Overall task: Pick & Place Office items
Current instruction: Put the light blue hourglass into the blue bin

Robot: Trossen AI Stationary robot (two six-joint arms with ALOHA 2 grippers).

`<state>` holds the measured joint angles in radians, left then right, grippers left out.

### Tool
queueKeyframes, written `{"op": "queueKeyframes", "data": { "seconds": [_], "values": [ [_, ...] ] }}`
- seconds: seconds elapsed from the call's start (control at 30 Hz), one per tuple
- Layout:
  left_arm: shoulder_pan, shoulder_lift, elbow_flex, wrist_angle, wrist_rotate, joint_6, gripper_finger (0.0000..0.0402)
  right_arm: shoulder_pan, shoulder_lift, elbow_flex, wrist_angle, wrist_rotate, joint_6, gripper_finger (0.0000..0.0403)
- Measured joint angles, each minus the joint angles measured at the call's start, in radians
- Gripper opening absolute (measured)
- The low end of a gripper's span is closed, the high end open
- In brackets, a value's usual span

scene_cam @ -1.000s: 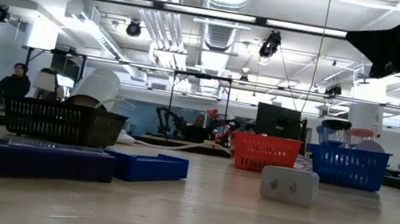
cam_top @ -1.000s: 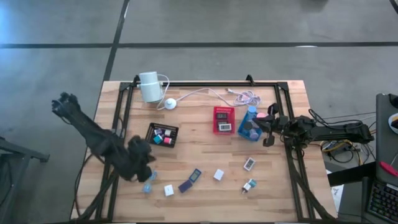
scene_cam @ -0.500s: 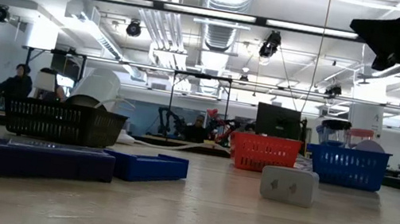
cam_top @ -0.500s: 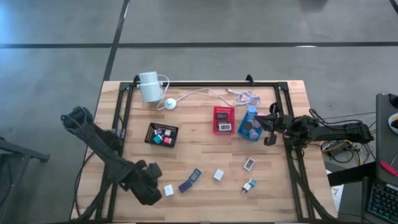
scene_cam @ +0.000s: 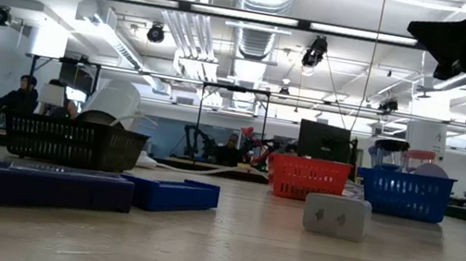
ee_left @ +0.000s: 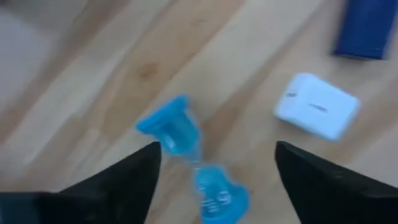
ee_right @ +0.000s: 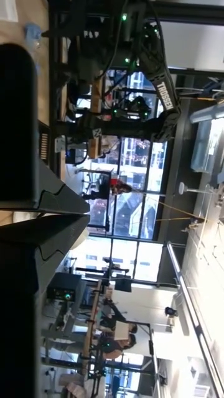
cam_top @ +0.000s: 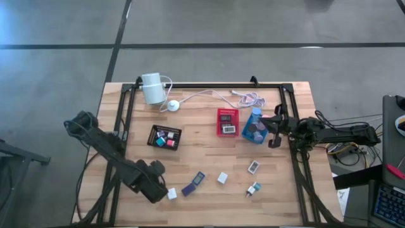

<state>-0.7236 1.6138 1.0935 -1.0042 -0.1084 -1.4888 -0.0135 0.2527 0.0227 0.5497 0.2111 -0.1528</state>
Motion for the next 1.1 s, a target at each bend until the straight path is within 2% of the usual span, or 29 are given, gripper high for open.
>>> {"op": "queueKeyframes", "data": {
  "seconds": [0.1, 0.2, 0.4, 0.93, 1.03, 1.1],
  "values": [
    [0.012, 0.014, -0.001, -0.038, 0.02, -0.006, 0.0351, 0.0, -0.001, 0.0, -0.018, 0.0, 0.003, 0.0008],
    [0.021, 0.029, -0.002, -0.046, 0.023, 0.0, 0.0359, 0.0, 0.0, 0.0, -0.022, 0.0, 0.019, 0.0008],
    [0.03, 0.04, -0.032, -0.038, 0.024, 0.012, 0.0358, 0.0, 0.0, 0.0, -0.023, -0.002, 0.06, 0.0008],
    [0.059, 0.036, -0.234, 0.16, 0.065, 0.035, 0.0355, 0.0, 0.005, 0.0, -0.053, -0.01, 0.094, 0.0008],
    [0.063, 0.033, -0.248, 0.18, 0.069, 0.037, 0.0344, 0.0, 0.004, 0.0, -0.053, -0.01, 0.094, 0.0008],
    [0.063, 0.032, -0.25, 0.192, 0.069, 0.037, 0.0322, 0.0, 0.004, 0.0, -0.053, -0.01, 0.094, 0.0008]
  ]
}}
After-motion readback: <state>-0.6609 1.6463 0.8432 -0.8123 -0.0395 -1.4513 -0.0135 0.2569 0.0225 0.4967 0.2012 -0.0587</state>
